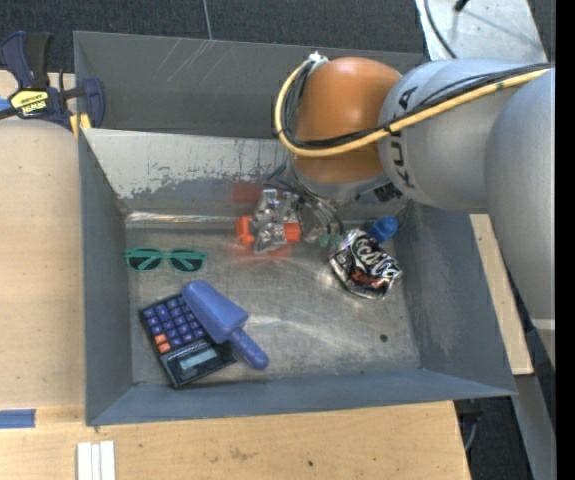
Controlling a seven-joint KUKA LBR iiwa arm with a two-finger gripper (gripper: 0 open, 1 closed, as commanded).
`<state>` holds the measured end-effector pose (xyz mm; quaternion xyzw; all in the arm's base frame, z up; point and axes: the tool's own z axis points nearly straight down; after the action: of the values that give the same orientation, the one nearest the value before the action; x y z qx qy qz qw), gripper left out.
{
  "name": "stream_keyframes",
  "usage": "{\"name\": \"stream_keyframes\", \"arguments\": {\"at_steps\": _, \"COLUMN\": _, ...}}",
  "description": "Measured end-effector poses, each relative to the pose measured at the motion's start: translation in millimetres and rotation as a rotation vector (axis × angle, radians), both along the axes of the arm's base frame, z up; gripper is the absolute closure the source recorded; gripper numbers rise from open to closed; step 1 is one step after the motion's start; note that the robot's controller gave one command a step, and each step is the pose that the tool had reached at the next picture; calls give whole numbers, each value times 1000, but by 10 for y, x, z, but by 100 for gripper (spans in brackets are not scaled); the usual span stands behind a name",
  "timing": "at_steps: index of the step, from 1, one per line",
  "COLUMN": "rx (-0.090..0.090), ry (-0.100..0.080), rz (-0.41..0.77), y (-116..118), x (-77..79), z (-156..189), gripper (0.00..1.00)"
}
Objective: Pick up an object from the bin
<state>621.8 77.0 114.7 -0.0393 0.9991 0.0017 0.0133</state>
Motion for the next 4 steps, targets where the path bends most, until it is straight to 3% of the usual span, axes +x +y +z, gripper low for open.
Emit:
{"name": "stream_keyframes", "arguments": {"at_steps": 1, "rx": -3, "ry": 25, "rz": 1, "y": -6, "x": -55, "z": -40, "gripper": 0}}
{"name": "stream_keyframes", "arguments": {"at_steps": 2, "rx": -2, "ry": 14, "rz": 0, "y": -7, "x": -33, "z": -29, "gripper": 0}}
{"name": "stream_keyframes", "arguments": {"at_steps": 3, "rx": 31, "ry": -31, "rz": -199, "y": -340, "x": 57, "z": -60, "gripper": 100}}
{"name": "stream_keyframes", "arguments": {"at_steps": 4, "rx": 31, "ry": -31, "rz": -199, "y": -342, "x": 57, "z": -60, "gripper": 100}}
